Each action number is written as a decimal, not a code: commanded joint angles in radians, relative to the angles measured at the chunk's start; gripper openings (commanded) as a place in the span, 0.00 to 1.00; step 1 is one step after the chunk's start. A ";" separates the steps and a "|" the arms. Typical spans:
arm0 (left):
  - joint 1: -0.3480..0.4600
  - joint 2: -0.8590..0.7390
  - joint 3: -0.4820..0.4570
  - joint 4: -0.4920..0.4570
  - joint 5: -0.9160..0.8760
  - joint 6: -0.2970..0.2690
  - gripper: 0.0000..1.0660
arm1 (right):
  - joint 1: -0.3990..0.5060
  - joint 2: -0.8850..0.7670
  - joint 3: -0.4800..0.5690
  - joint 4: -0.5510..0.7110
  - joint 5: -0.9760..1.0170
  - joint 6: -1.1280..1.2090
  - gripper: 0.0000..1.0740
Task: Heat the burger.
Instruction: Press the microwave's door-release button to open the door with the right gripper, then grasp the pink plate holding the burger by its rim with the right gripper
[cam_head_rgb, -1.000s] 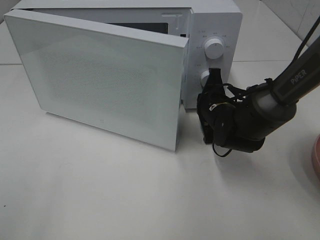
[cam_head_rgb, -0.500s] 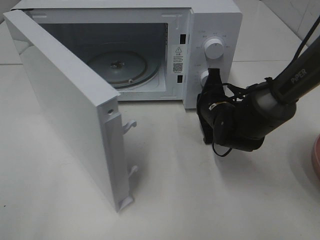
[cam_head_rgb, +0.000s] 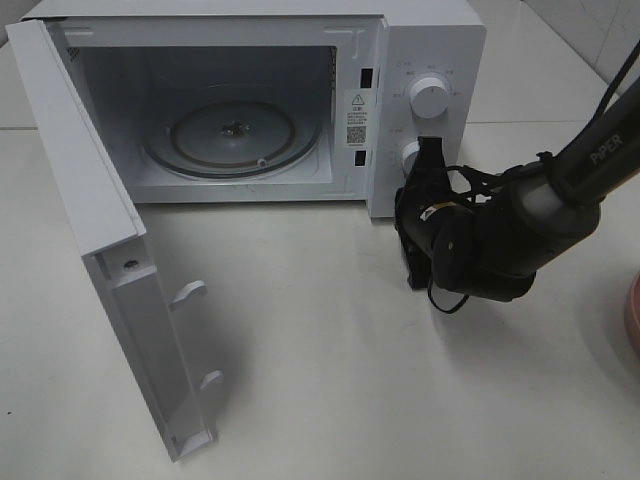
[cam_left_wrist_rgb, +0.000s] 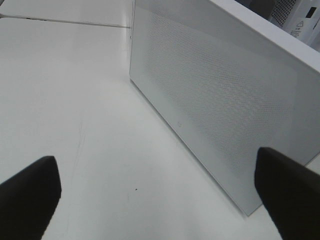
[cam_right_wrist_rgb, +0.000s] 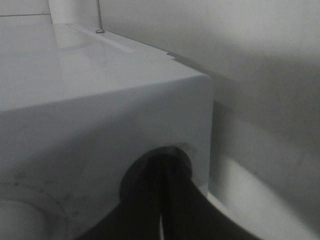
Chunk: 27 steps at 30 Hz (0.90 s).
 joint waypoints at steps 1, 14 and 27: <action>0.004 -0.017 0.003 -0.001 -0.006 0.000 0.92 | -0.017 -0.014 0.018 -0.051 -0.033 0.013 0.00; 0.004 -0.017 0.003 -0.001 -0.006 0.000 0.92 | -0.017 -0.103 0.160 -0.072 0.042 0.008 0.00; 0.004 -0.017 0.003 -0.001 -0.006 0.000 0.92 | -0.017 -0.296 0.326 -0.157 0.084 -0.021 0.00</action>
